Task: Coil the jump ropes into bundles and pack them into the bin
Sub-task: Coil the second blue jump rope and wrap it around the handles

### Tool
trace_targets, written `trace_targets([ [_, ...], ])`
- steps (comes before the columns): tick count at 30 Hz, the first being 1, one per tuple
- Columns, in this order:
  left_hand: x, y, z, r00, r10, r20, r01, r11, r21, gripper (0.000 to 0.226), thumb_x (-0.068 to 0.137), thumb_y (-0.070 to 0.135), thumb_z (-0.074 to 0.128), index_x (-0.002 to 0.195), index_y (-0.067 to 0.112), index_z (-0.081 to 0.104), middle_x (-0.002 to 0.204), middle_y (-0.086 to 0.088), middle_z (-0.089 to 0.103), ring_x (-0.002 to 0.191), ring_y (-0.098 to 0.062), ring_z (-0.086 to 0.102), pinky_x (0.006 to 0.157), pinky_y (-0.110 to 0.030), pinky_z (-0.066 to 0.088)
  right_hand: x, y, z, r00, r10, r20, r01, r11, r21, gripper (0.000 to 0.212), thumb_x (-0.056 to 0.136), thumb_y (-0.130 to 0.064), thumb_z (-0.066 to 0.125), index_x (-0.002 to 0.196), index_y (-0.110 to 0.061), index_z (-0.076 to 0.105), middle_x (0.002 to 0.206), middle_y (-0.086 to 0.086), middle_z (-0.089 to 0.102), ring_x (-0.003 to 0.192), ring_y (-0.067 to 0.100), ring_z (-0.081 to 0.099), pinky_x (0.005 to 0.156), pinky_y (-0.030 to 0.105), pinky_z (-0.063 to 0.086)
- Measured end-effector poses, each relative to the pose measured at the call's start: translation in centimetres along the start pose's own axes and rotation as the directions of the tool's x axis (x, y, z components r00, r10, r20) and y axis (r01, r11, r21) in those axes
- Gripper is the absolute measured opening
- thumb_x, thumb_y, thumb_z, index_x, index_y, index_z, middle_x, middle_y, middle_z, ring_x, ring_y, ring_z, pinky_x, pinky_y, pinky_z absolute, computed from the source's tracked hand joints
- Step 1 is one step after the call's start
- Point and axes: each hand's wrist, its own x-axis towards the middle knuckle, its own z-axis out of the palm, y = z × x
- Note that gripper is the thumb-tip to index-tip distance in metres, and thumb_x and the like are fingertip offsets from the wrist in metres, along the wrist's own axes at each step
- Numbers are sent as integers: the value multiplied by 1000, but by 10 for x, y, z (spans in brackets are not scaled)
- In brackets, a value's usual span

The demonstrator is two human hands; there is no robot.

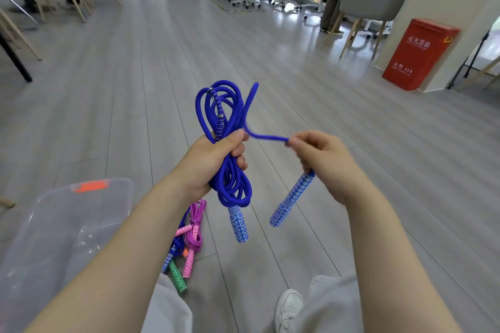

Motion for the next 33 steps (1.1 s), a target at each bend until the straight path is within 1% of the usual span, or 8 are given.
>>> trace_targets([
  [3,-3,3,-2,999,15,37,-17,999,29,17,101,15,46,96,6,59,62,1,43,56,-15,48,68,-32,50,8,7,-12,957,90,-274,-89,996,17,19,90,-25,62,75,-19,71,62,-3,47,57,16,38,60,31,33],
  [6,-13,8,-1,964,12,264,-15,1000,8,19,98,17,49,86,12,62,59,2,41,52,-15,47,64,-32,51,10,14,-21,947,193,-258,-214,975,-54,20,89,-23,62,72,-17,71,65,2,47,55,17,36,54,30,32],
  [11,-41,2,14,655,-282,701,150,958,245,13,86,20,57,76,15,64,57,4,43,51,-12,50,67,-30,52,9,23,-22,949,306,-74,-308,860,-407,26,89,-21,65,68,-6,67,59,4,47,57,16,40,49,24,36],
  [13,-50,-3,24,518,-480,708,111,859,501,15,91,14,57,82,3,59,58,2,48,56,-14,52,69,-29,52,11,25,-19,953,303,-26,-281,843,-459,24,87,-25,67,76,-4,71,64,7,52,64,18,43,57,26,39],
  [16,-52,-22,36,431,-751,499,-88,516,852,19,95,23,57,82,9,57,63,-1,56,62,-19,54,68,-29,50,9,20,-14,958,287,15,-254,869,-424,22,86,-33,67,73,-16,72,67,2,53,59,18,42,60,31,37],
  [20,-46,-62,37,601,-764,234,-347,14,938,25,93,33,52,98,10,59,80,-8,64,68,-22,57,67,-33,47,-6,-6,5,986,149,80,-105,910,-401,24,89,-36,65,77,-17,73,64,-3,54,57,13,44,56,25,37],
  [25,-27,-79,31,819,-566,92,-310,-302,902,19,97,25,45,106,12,57,103,-7,62,92,-25,59,73,-34,43,-34,-36,35,975,55,213,-30,993,-117,19,91,-31,64,83,-16,73,49,-15,52,46,-1,45,48,13,37],
  [33,-24,-74,30,907,-369,205,-252,-85,964,21,96,36,48,109,20,55,99,-1,65,84,-19,58,69,-31,42,-12,-16,1,978,111,-175,-136,981,-139,19,93,-29,62,82,-19,72,62,-4,55,51,8,43,53,22,36],
])
